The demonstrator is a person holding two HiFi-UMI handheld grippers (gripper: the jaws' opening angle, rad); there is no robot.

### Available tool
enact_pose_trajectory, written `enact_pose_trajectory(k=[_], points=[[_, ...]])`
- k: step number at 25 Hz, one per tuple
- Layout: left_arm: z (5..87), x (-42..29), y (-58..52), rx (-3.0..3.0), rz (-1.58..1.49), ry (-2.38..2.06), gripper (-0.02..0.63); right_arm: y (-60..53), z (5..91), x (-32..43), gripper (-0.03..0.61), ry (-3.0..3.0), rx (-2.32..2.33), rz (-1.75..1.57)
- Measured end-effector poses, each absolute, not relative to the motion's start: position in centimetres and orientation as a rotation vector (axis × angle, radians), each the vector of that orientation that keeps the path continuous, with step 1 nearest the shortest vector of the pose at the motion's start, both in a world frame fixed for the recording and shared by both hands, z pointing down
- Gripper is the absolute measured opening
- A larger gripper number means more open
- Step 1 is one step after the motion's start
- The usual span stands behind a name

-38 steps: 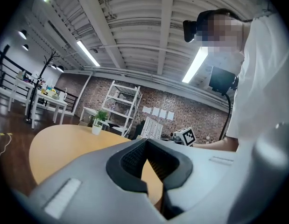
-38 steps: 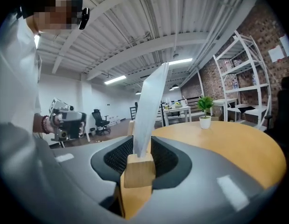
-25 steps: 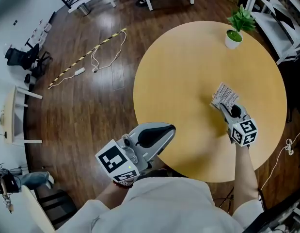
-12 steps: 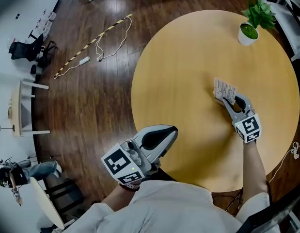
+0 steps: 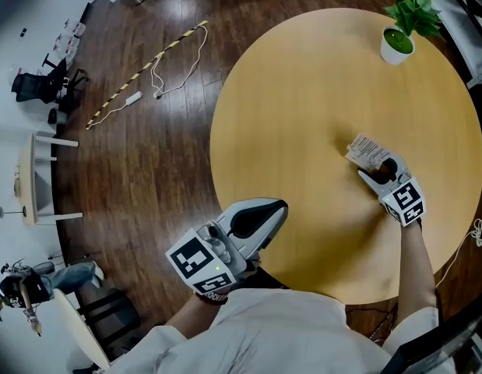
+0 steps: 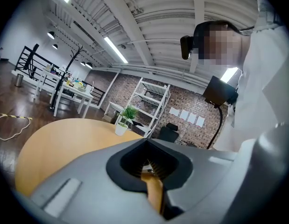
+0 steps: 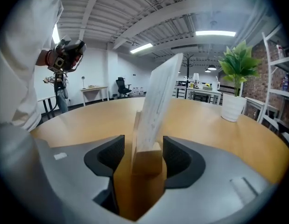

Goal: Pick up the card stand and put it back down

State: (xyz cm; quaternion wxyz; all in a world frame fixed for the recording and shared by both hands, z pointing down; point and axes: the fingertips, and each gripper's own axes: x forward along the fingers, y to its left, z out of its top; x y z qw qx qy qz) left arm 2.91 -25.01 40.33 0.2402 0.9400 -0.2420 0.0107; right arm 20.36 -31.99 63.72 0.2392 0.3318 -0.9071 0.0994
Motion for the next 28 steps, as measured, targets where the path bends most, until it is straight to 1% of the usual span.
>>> enact_pose_trajectory(k=[3, 7, 10, 12, 15, 18, 23, 28], points=[[40.2, 2.3, -24.5, 2.577, 0.023, -0.659, 0.0, -30.9, 63.5, 22.7, 0.258, -2.436, 1.055, 0.323], [40.0, 0.8, -22.6, 2.585, 0.001, -0.664, 0.0, -26.3, 61.4, 26.7, 0.281, -2.352, 1.511, 0.523], [39.8, 0.2, -20.7, 2.621, -0.014, -0.625, 0.0, -20.8, 57.6, 27.2, 0.299, -2.312, 1.814, 0.607], [39.1, 0.0, -18.8, 2.646, -0.026, -0.576, 0.0, -16.9, 55.4, 25.4, 0.316, -2.326, 1.892, 0.618], [37.7, -1.2, -14.6, 2.658, -0.061, -0.488, 0.0, -10.9, 52.5, 21.1, 0.319, -2.347, 1.915, 0.625], [36.3, -3.3, -9.7, 2.686, -0.109, -0.366, 0.0, -6.0, 47.5, 16.5, 0.358, -2.383, 1.972, 0.559], [35.7, -7.8, -2.3, 2.738, -0.096, -0.242, 0.0, 1.8, 39.8, 8.5, 0.362, -2.425, 2.046, 0.397], [35.1, -11.3, 2.4, 2.723, -0.099, -0.175, 0.0, 7.1, 36.9, 2.2, 0.357, -2.42, 2.044, 0.319]])
